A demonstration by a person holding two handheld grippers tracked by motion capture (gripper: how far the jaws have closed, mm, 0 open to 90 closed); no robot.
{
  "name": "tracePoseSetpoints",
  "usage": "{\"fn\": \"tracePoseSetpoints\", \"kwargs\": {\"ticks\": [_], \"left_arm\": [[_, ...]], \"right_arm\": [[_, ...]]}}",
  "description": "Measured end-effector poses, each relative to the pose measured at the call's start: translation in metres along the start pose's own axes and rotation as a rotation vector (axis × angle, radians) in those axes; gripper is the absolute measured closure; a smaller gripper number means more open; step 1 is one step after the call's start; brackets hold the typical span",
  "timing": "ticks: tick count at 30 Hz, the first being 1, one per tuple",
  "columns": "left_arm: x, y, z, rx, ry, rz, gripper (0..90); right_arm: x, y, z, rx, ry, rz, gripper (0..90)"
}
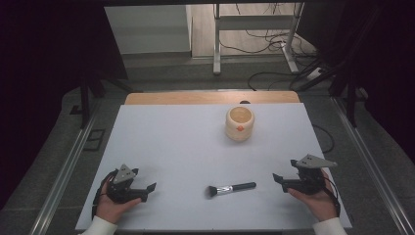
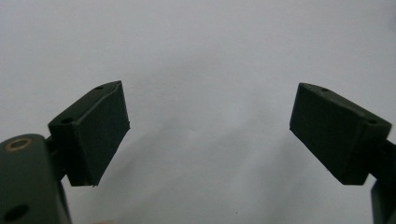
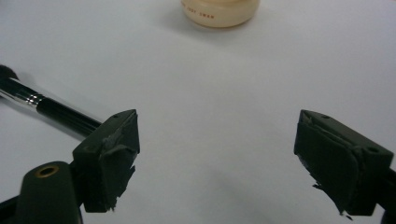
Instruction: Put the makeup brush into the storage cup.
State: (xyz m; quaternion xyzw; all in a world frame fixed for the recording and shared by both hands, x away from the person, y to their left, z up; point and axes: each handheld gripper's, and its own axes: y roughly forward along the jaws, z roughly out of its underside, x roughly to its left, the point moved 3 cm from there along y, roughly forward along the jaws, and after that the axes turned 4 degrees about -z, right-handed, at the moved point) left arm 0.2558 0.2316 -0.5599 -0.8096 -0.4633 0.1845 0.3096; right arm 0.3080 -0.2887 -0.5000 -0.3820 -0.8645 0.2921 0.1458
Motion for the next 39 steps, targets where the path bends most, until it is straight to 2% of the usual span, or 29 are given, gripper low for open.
{"fn": "tracePoseSetpoints", "kwargs": {"ticks": [2,4,14,30,39], "left_arm": [[0.000,0.000,0.000,0.002,0.002,0.001,12.7],[-0.001,0.000,0.000,0.003,0.005,0.002,12.7],[-0.001,-0.001,-0.001,-0.002,-0.001,0.002,12.9],[-0.003,-0.001,-0.002,-0.004,0.004,0.005,12.9],[-0.004,-0.001,-0.003,-0.007,0.004,0.008,12.9]], "right_arm": [[0.000,0.001,-0.001,0.001,0.000,-0.007,15.3],[0.002,0.002,-0.004,0.022,-0.031,-0.012,15.4],[0.007,0.001,-0.023,0.040,-0.104,-0.051,17.3],[0.020,0.007,-0.040,0.067,-0.173,-0.104,17.1],[0.026,0.010,-0.046,0.082,-0.195,-0.129,17.3]]}}
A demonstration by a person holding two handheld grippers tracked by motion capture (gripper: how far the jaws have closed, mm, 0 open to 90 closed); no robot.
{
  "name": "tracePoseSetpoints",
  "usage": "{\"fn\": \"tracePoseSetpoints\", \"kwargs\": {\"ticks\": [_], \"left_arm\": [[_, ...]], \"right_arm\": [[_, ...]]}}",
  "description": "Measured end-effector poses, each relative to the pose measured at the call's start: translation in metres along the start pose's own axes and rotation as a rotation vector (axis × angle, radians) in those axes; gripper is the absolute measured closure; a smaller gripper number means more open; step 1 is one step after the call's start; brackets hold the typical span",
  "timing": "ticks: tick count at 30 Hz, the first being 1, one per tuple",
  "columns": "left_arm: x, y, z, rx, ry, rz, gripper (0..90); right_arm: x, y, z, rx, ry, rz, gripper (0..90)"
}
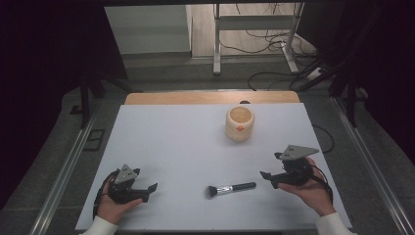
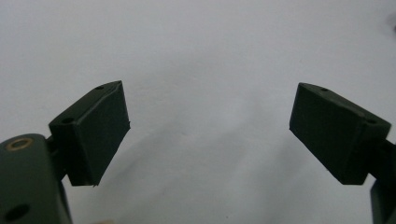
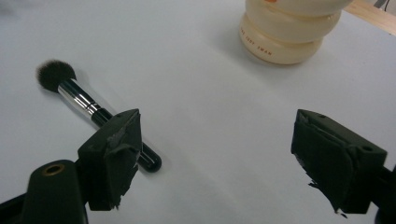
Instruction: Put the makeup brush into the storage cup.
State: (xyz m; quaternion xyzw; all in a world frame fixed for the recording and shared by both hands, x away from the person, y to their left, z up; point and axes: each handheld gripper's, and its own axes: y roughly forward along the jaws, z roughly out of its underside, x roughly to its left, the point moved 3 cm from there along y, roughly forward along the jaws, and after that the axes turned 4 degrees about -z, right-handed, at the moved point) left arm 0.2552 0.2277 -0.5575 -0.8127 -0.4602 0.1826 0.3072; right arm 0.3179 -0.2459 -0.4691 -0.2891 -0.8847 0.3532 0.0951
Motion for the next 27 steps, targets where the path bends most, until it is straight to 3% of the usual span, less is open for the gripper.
{"fn": "tracePoseSetpoints", "kwargs": {"ticks": [27], "left_arm": [[0.000,-0.002,-0.001,-0.014,-0.004,-0.002,12.8]], "right_arm": [[0.020,0.021,-0.028,0.041,-0.101,-0.082,16.9]]}}
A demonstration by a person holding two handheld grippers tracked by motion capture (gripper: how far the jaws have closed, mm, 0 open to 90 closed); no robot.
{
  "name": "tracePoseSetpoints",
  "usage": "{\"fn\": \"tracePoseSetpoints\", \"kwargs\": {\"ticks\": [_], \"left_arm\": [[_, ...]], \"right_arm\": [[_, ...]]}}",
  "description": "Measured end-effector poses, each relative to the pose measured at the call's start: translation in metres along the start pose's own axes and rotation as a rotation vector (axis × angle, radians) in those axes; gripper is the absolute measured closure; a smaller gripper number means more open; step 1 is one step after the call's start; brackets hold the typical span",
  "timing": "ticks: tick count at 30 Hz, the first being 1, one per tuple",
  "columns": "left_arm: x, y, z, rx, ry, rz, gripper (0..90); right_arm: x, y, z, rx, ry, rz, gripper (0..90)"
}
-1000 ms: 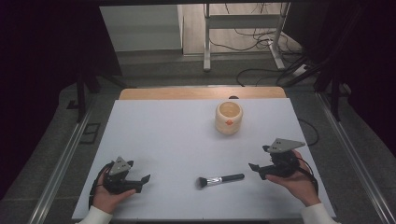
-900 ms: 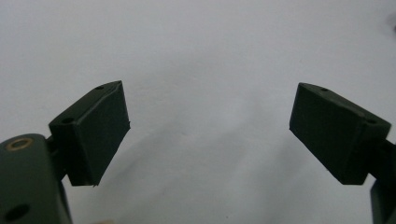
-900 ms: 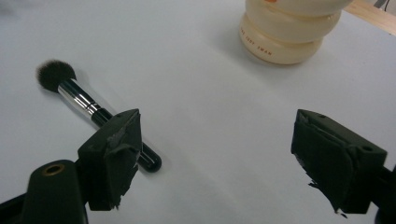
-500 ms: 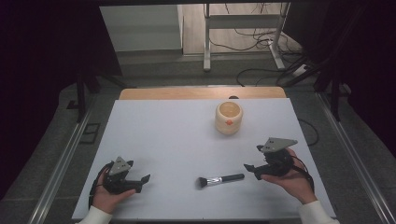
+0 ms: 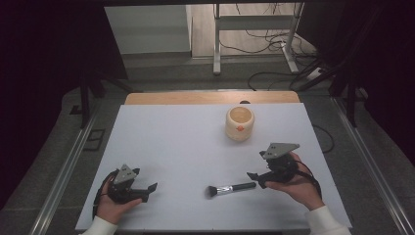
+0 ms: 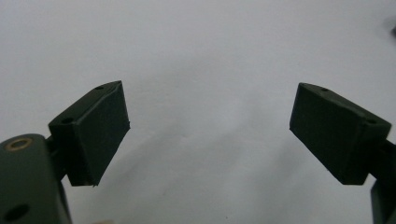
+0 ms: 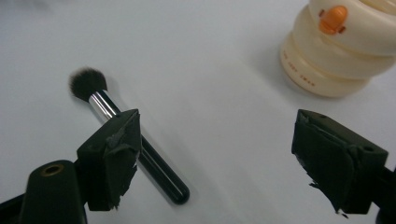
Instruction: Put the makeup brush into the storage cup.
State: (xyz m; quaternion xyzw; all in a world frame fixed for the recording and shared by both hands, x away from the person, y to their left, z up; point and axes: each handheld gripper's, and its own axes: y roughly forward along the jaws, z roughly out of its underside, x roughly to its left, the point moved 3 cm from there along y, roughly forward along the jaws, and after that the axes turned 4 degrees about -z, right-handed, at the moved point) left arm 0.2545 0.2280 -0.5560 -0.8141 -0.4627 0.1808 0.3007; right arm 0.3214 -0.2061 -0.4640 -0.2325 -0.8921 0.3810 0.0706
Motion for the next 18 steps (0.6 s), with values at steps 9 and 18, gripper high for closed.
{"fn": "tracePoseSetpoints", "kwargs": {"ticks": [9,18], "left_arm": [[0.000,0.000,0.000,-0.001,0.001,0.001,12.8],[0.000,-0.001,0.000,-0.001,0.002,0.000,12.8]], "right_arm": [[0.010,0.013,-0.017,0.019,-0.052,-0.042,16.8],[0.018,0.026,-0.027,0.046,-0.093,-0.080,16.9]]}}
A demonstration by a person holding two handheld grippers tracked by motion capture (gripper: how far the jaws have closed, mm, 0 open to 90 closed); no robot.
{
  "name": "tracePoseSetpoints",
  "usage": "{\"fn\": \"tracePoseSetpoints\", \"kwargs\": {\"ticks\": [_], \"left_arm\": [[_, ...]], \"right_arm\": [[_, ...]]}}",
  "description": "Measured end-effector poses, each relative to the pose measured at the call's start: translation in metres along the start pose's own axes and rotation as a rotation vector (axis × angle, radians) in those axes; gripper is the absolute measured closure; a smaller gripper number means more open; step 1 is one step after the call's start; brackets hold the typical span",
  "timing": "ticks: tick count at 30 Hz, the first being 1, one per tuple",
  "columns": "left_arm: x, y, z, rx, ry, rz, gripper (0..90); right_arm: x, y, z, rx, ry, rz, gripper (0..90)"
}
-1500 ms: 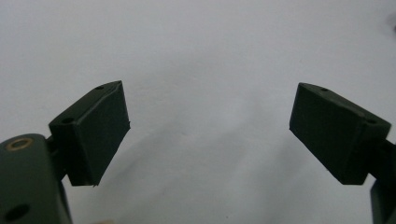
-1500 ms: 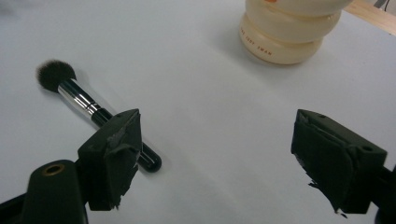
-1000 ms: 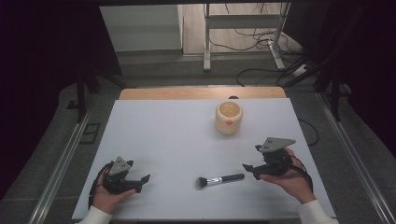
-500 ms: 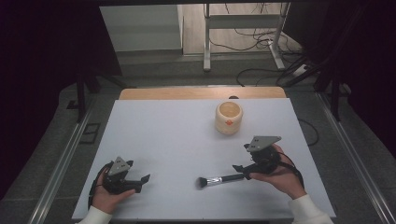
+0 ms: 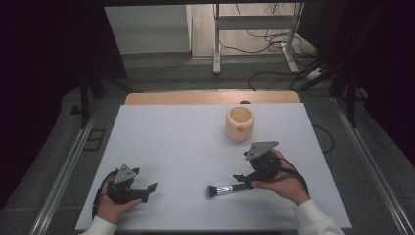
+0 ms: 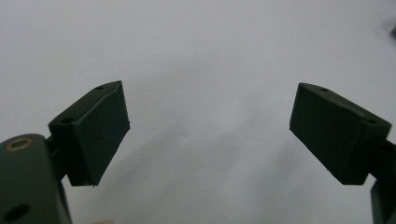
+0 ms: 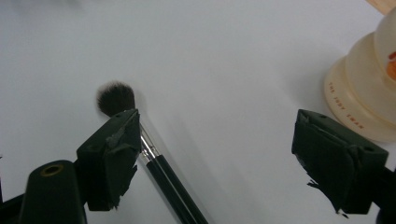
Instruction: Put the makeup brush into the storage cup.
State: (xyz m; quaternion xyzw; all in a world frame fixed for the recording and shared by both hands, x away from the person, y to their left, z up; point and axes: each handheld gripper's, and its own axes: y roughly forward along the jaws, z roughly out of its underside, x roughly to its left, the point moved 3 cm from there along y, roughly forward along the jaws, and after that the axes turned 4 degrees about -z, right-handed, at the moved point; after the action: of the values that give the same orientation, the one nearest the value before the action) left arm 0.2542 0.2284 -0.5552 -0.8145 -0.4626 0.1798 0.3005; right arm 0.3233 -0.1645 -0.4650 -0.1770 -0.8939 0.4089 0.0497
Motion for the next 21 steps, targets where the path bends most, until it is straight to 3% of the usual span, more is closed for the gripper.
{"fn": "tracePoseSetpoints", "kwargs": {"ticks": [21], "left_arm": [[-0.001,-0.001,-0.001,-0.002,0.008,-0.003,12.9]], "right_arm": [[0.014,0.036,-0.009,0.117,-0.071,-0.105,17.0]]}}
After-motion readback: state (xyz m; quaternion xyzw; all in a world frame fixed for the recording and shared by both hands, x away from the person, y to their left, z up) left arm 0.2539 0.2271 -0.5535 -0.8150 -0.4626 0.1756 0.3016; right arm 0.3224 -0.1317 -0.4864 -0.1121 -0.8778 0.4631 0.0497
